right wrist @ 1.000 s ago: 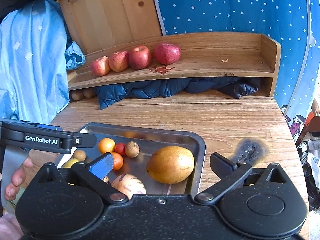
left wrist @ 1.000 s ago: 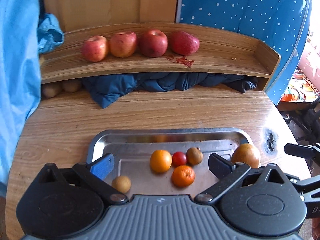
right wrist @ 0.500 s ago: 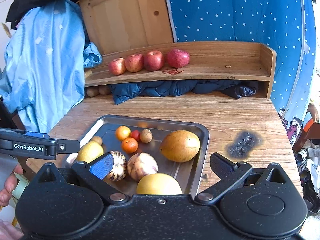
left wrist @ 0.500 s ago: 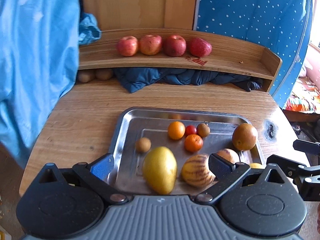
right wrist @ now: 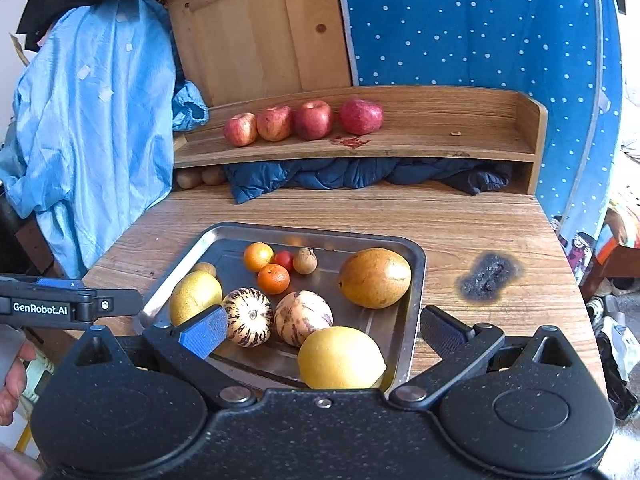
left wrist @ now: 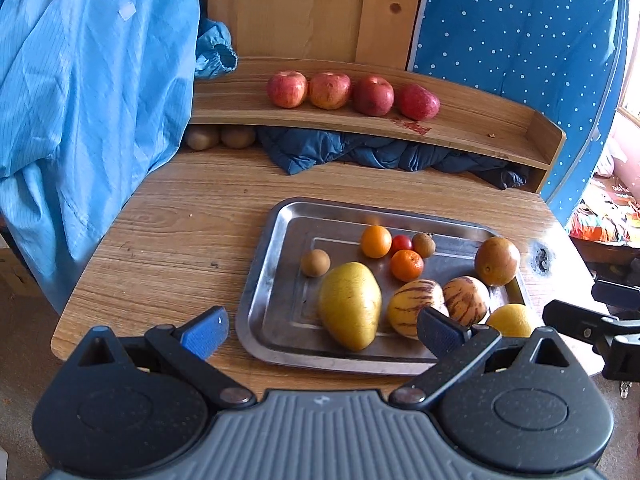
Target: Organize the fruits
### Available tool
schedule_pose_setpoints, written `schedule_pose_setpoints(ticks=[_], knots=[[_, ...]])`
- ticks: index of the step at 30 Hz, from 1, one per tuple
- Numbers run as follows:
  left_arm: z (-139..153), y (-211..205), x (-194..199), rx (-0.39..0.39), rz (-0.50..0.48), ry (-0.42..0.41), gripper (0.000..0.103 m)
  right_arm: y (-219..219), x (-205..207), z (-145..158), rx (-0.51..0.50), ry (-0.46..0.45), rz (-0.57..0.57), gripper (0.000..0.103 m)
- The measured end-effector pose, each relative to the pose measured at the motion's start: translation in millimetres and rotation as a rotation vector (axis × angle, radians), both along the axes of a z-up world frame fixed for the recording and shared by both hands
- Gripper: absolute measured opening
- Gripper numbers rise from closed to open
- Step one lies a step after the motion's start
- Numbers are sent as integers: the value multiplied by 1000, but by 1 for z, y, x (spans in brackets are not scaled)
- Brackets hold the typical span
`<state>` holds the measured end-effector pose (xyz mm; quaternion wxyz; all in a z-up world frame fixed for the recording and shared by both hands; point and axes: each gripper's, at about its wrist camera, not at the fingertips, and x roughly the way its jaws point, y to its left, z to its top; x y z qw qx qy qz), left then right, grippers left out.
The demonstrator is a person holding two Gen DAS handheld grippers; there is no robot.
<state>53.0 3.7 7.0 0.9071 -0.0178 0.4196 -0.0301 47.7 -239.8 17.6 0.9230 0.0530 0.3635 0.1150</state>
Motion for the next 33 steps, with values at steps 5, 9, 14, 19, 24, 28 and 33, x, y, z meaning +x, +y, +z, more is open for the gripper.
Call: schedule_pose_setpoints(ticks=[5,9,14,19,24,28,33], knots=[[-2,15,-2,1,-36,9,102,13,-10,1,-10,-3,-80,102],[-3,26,-8,6,-78,-4,102,26,-23,0,-21,-20,-140,102],[-9,41,-11,-14,-110,-9,102,41,-40,-9,-30,-15,-166,102],[-16,46,-15,-9,-137,-2,102,50,-44,-12,-33,6,-182,102],[-17,46,-16,-1,-165,-2,102,57,-42,-16,-37,29,-174,102],[-20,46,-17,-3,-174,9,102,58,-41,-20,-41,58,-170,102],[-21,46,-18,2,-172,14,102,59,-39,-26,-38,90,-168,102]])
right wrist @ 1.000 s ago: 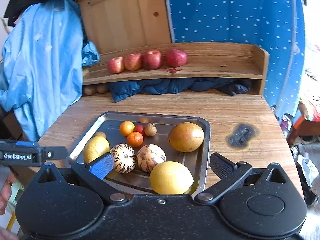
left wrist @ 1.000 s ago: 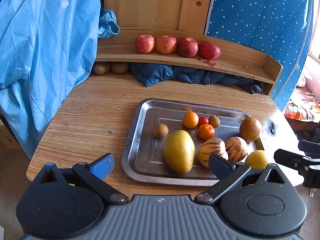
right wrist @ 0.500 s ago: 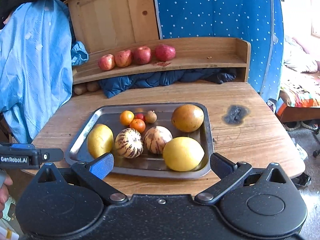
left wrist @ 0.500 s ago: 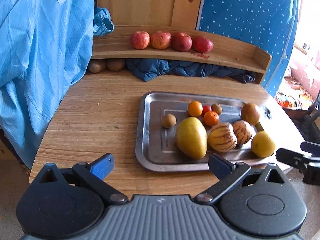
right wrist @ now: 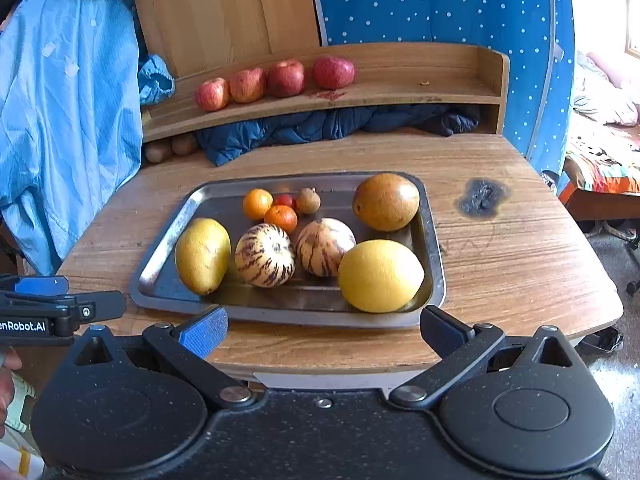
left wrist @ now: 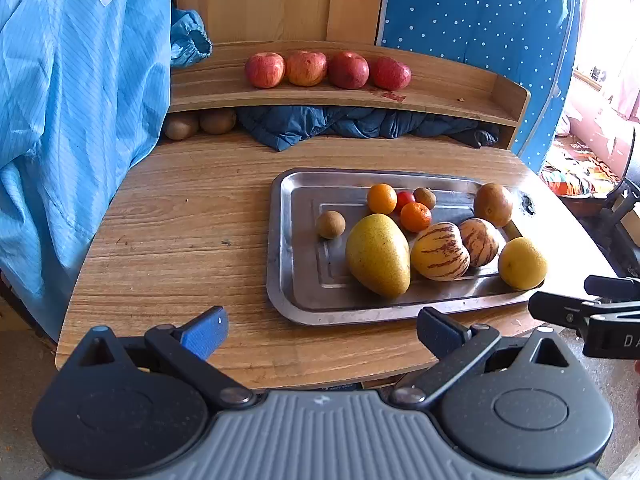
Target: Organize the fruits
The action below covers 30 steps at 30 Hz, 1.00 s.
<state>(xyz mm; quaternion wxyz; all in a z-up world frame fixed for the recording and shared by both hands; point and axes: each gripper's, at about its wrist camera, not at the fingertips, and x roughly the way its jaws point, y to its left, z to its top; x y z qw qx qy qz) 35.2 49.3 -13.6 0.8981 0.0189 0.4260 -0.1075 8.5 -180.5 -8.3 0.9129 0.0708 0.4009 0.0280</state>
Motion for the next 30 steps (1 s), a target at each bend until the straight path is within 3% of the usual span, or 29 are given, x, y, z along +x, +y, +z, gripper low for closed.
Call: schedule_pose_setpoints(ticks=[30], knots=[[-2,-5,3,9,-4,11,102,-3,1,-2,9,10,2,102]])
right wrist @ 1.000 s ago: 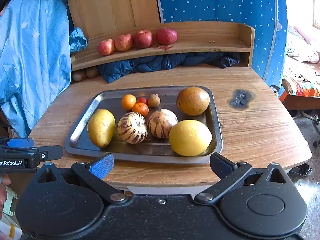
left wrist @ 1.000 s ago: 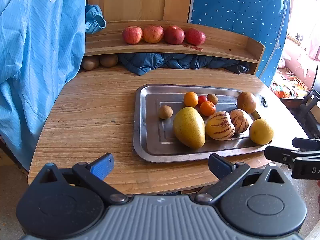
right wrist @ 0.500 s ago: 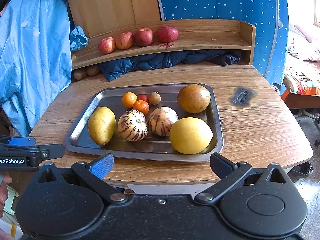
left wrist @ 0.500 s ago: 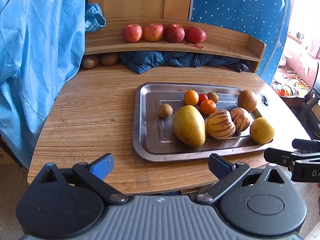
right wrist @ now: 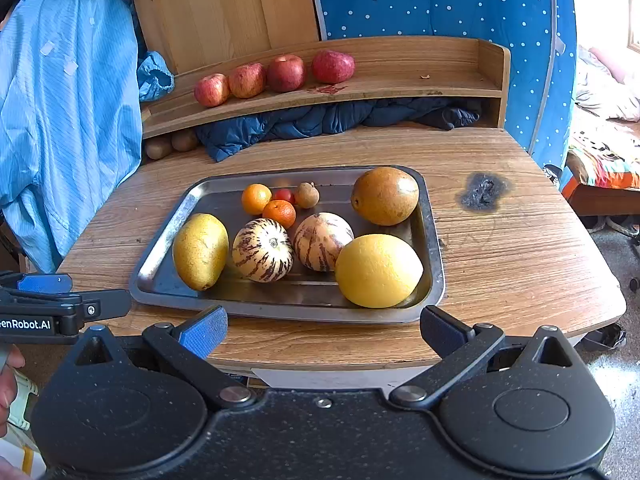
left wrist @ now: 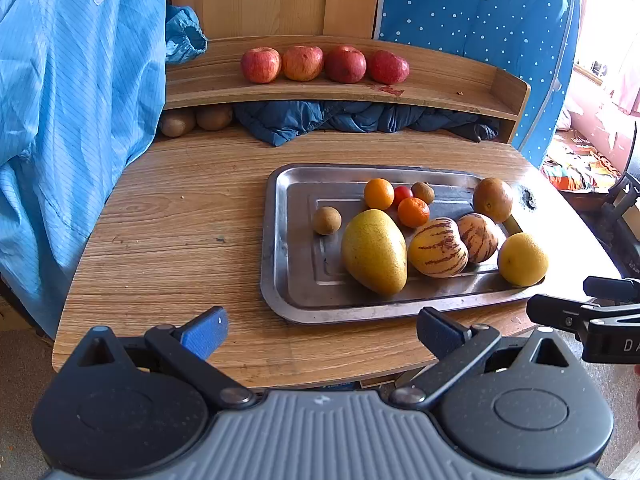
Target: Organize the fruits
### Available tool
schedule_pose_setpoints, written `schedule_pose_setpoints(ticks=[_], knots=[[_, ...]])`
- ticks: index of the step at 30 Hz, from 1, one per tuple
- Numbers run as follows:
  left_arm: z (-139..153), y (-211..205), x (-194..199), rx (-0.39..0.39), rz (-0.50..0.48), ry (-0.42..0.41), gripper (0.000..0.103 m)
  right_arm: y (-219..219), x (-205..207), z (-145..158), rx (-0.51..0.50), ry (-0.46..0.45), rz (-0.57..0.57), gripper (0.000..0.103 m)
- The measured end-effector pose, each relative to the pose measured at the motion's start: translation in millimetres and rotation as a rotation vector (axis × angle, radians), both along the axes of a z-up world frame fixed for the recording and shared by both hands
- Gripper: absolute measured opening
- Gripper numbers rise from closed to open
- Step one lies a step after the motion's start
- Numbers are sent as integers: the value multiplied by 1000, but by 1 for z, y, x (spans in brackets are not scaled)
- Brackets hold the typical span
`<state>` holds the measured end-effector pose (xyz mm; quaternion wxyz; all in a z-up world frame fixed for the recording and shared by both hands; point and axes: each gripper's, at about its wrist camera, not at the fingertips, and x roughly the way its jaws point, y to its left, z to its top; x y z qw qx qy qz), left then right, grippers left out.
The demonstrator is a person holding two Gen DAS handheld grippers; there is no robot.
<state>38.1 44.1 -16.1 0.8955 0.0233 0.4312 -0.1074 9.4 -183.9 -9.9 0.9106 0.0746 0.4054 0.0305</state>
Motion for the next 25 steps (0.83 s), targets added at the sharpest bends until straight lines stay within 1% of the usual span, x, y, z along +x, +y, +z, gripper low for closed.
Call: schedule_pose_setpoints(ticks=[15,22,25], knots=[[-1,-2,1,9,0,-4,102,0,1,0,0,0,1,102],[1,-1,2,3,5,-15,102,-2,2,-2,-1,1,-2,102],[3,0,2,-11,0,-24,102,-2,3,-2,-1,1,-2,102]])
